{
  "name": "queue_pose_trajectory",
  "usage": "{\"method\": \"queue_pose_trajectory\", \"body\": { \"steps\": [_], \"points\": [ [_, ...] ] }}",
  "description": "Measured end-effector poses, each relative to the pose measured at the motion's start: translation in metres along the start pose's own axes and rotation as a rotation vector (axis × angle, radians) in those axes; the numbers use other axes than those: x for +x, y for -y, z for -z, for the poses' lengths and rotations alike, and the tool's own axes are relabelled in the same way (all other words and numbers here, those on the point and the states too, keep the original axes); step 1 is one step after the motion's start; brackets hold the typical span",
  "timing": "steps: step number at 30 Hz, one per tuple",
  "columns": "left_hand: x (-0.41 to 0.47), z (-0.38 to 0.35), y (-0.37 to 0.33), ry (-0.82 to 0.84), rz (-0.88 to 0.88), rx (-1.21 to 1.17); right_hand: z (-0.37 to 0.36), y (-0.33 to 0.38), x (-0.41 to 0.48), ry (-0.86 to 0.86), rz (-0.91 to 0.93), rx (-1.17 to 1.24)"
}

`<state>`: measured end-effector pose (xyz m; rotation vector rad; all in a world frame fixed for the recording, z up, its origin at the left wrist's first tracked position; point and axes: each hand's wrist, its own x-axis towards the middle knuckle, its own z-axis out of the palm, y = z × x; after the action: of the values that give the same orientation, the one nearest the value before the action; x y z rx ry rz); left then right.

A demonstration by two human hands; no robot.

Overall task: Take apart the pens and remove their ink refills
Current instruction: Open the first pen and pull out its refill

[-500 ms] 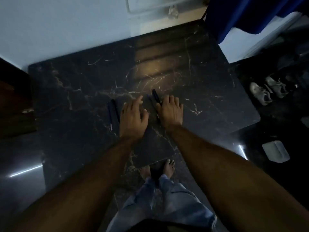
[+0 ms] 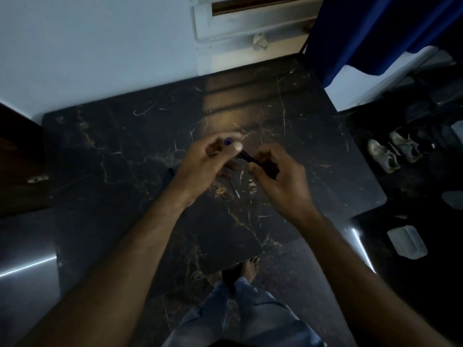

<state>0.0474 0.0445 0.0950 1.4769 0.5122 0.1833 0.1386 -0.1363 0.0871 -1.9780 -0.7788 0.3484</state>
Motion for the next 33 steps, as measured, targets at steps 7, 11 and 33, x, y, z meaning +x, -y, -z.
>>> {"method": "queue_pose_trajectory", "body": {
  "steps": [7,11,33],
  "points": [
    [-0.028,-0.017,-0.053,0.056,-0.215,0.006,0.059,0.058,-0.02,0.073,0.158,-0.09],
    [-0.034,-0.032,-0.058,0.019,-0.196,-0.152,0.064,0.07,-0.017,0.069,0.157,-0.107],
    [-0.003,-0.067,-0.068,-0.392,-0.424,-0.182,0.049,0.085,0.033,-0.105,0.095,0.003]
  ]
}}
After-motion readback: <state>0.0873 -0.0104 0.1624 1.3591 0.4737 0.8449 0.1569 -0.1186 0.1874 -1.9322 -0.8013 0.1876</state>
